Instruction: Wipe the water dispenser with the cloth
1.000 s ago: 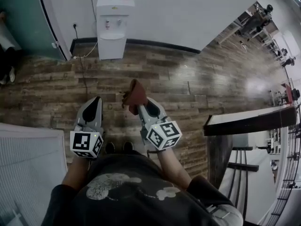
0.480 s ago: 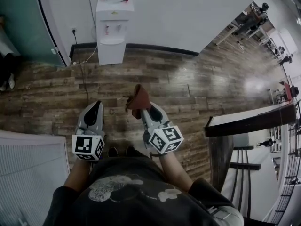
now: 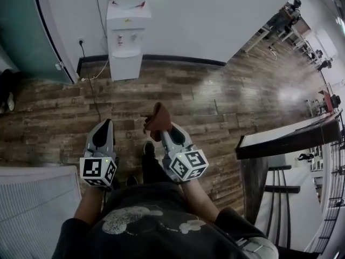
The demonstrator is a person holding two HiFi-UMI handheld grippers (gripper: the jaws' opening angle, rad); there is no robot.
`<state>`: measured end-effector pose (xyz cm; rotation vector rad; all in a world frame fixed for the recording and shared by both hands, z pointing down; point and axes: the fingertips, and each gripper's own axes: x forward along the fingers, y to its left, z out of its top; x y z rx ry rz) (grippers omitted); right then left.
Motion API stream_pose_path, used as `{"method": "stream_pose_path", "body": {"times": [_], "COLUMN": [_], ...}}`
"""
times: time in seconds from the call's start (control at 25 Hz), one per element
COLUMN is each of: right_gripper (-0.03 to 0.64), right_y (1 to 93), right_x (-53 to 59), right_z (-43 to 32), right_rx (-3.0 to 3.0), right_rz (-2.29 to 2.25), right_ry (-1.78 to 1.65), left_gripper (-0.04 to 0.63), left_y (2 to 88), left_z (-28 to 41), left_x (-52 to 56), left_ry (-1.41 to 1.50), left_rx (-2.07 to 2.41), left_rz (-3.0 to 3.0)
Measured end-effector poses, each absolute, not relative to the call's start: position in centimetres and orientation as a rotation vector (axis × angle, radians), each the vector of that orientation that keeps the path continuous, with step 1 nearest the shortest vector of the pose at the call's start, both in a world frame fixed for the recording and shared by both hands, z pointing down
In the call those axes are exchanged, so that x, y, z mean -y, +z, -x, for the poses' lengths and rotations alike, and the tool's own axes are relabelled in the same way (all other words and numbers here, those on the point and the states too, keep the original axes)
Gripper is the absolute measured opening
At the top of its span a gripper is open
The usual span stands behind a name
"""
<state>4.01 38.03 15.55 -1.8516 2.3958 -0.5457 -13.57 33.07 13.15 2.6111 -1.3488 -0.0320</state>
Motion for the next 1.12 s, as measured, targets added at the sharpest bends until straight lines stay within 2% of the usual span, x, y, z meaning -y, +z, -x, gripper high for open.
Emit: {"method": "stream_pose_path", "body": {"times": [0.8, 1.12], "right_gripper": [0.06, 0.06], "right_y": [17.0, 17.8], "right_x": [-10.9, -5.5], "right_z": [-15.8, -14.3], "right_rx": [-2.41, -2.487], "right_rz": [1.74, 1.685], "right_ry": [-0.643, -0.66], "left_gripper": [0.018, 0.018], "left_y": [13.3, 12.7], "left_z": [5.0, 5.2], "left_x": [-9.6, -4.3], "left_ry": [0.051, 0.041], "left_rx": [1.527, 1.583], "left_rz": [-2.524, -2.503]}}
